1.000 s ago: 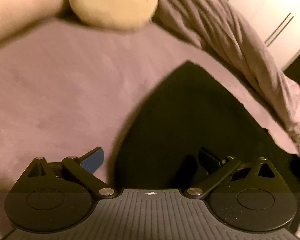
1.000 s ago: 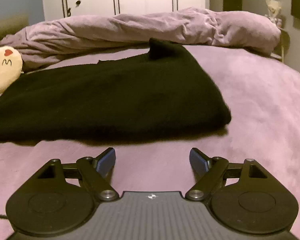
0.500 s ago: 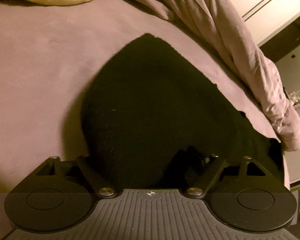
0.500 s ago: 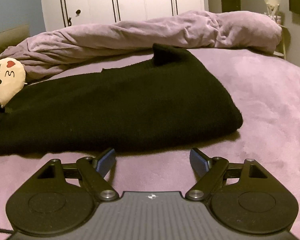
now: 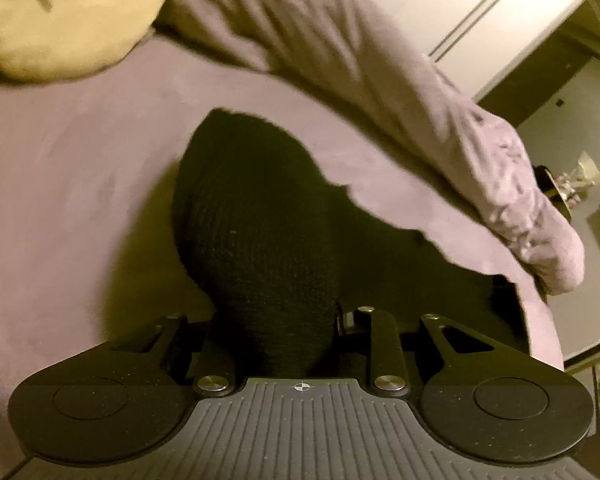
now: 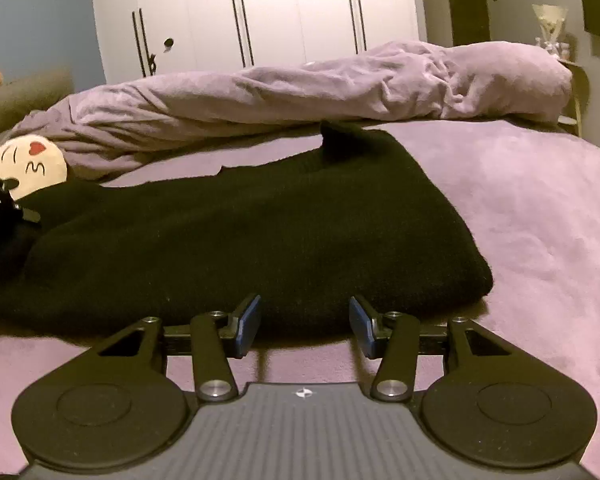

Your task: Fold small clothes

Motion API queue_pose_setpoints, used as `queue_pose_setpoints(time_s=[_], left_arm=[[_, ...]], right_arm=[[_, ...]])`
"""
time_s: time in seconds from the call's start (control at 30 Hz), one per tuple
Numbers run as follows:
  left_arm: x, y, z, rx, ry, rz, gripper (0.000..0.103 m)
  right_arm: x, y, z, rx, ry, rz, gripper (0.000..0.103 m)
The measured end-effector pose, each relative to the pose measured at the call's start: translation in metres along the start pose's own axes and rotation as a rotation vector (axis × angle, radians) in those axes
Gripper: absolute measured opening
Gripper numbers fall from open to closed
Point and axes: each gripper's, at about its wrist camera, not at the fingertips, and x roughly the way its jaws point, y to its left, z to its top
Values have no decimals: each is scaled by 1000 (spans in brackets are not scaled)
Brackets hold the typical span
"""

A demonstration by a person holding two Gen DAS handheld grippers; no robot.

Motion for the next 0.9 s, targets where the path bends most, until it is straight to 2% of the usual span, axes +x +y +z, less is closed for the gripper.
queue_pose_setpoints(time_s=[0.23,0.37,0.47,0.5,0.53,0.6,0.67,0.73,0.8,0.9], left_arm=[[-19,-87,-6,26,-38,-42,27],[-6,-150,-29,138,-22,-47,27],[19,-185,-56,208,62,-77,40],[27,-192,-66,206,99,-100,51],[31,-194,-74,197,128,-122,57],[29,-194,-87,161,160,-171,59],[8,-185,-98,138,128,-223,63],[-19,-170,-105,131,46,-227,82],[-40,-151,-110,141,-42,-143,82],[-52,-121,-115,135,-67,5,80]], right_arm=[[-16,-6,-7,45,-8,32,48],[-24,-14,-8,74,-16,34,48],[-29,-20,-8,88,-19,26,49],[-31,-23,-8,89,-22,22,49],[-33,-25,-9,89,-21,18,49],[-35,-29,-9,97,-18,10,49],[-38,-33,-11,102,-17,11,49],[-37,-33,-12,101,-11,15,49],[-34,-31,-13,112,-2,29,49],[-29,-23,-10,116,-1,27,49]])
